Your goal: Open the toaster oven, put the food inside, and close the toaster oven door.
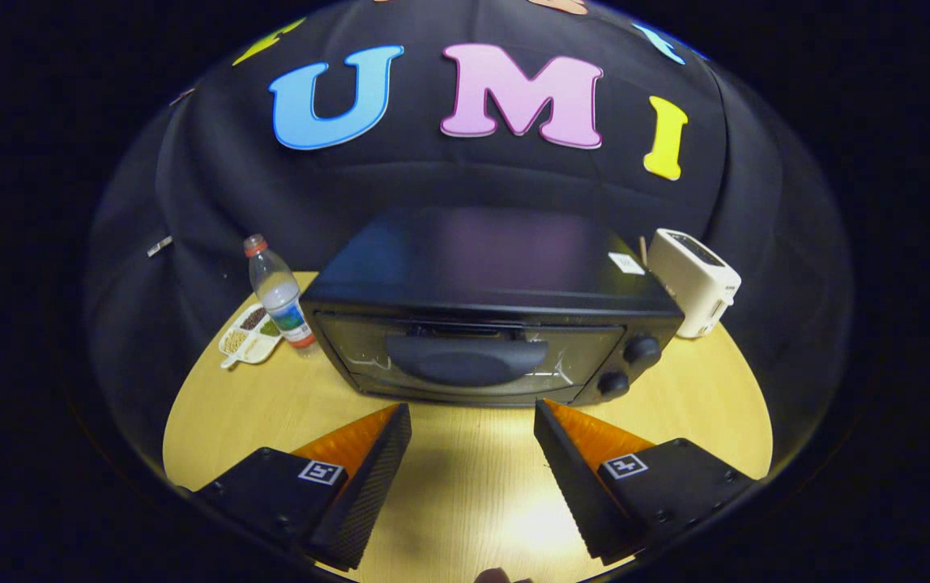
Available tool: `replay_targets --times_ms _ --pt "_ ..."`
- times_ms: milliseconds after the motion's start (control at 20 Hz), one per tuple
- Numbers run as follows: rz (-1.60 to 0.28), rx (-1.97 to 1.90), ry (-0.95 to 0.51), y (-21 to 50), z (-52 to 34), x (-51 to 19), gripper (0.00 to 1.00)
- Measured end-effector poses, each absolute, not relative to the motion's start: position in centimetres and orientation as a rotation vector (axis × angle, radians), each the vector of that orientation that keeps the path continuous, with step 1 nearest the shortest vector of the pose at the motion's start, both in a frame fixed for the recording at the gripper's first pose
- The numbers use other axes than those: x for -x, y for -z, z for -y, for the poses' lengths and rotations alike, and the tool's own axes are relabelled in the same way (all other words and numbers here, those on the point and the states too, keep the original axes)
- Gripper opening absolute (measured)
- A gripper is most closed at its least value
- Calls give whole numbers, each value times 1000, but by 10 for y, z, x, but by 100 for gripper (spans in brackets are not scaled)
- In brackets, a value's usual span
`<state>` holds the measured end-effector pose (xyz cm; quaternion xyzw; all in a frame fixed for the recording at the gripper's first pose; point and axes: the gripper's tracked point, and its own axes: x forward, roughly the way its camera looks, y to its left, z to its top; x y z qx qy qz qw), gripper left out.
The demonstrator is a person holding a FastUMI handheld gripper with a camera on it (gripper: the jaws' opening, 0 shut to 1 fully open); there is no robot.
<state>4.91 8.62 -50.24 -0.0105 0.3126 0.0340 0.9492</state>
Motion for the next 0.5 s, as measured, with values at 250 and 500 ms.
replay_targets --times_ms 250,500 --pt "-480 -6 -42 438 -62 -57 99" --pt "-333 5 -28 370 -33 -57 99"
